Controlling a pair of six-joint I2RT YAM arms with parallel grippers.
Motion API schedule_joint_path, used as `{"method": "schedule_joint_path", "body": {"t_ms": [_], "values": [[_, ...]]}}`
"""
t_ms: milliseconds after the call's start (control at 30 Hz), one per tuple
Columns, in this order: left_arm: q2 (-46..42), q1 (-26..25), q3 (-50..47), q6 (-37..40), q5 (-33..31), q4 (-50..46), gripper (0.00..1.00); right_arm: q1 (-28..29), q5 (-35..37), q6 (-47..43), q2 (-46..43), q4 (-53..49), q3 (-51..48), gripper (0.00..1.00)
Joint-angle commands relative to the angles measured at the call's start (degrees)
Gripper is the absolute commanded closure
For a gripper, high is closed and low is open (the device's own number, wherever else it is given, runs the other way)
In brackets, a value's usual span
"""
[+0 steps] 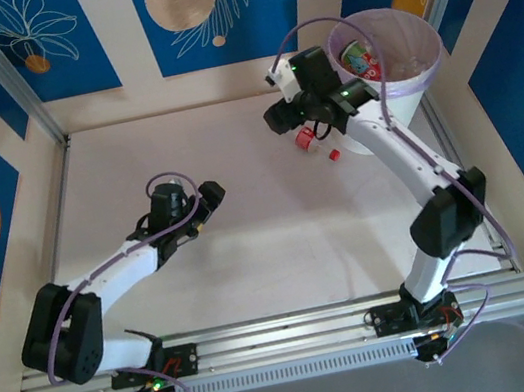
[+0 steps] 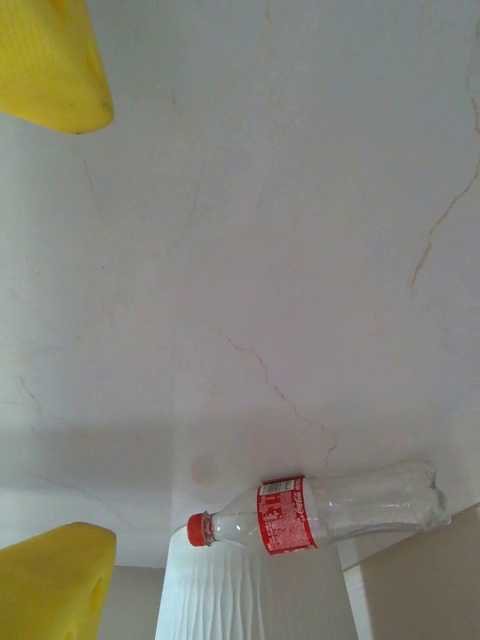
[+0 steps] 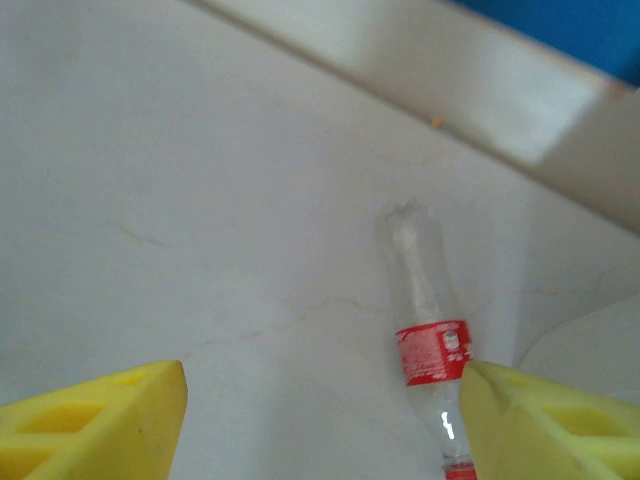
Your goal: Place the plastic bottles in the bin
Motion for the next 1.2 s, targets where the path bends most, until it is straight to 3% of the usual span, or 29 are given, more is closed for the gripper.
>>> {"method": "schedule_joint_path", "body": {"t_ms": [0, 367, 633, 1167], "values": [[-1.89, 0.72, -0.31, 1.83, -1.46, -1.61, 0.0, -0.44, 1.59, -1.7, 4.56, 0.98, -0.39, 0.25], [-3.3, 0.69, -1.24, 2.23, -1.32, -1.71, 0.0, -4.16, 0.54, 0.82, 21.03, 2.29, 4.62, 0.13], [-3.45, 0.67, -1.45, 2.56, -1.75, -1.93, 0.0, -5.9, 3.98, 0.64, 26.66, 3.81, 5.27, 0.12], [-1.64, 0.72, -1.84, 1.62, -0.41, 0.56, 0.0, -6.45, 3.62, 0.68, 33.24, 1.6, 9.0, 0.16]]}}
